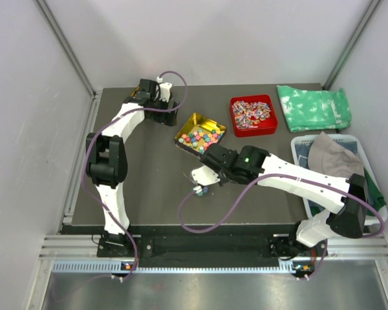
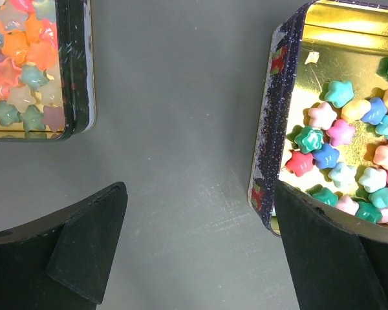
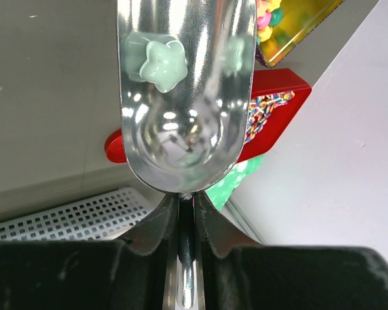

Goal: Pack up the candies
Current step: Place the fake candies in the packing bottle.

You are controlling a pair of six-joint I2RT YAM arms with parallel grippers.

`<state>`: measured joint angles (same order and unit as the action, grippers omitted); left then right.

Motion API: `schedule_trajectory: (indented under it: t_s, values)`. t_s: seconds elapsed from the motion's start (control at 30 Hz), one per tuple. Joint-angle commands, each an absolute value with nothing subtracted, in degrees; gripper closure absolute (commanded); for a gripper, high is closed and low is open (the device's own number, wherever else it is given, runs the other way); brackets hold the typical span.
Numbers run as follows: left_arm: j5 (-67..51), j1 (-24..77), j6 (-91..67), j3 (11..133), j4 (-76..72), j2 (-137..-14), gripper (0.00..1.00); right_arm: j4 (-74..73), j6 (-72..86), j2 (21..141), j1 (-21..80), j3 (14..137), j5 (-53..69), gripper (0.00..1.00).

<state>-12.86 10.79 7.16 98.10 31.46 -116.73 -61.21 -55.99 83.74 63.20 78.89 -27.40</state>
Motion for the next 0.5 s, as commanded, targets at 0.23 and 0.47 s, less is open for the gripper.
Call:
schedule_trajectory:
  t_s: [0.23,0.47]
  values:
    - [-13.7,10.4,6.5,98.0,29.9,-114.9,0.01,-61.8,-57.0,83.3,65.7,80.5,-31.7,1.00]
    - [-13.6,10.4,6.4,97.9,29.9,-115.0,0.01,-62.0,-57.6,83.6,66.6,80.3,-32.8,1.00]
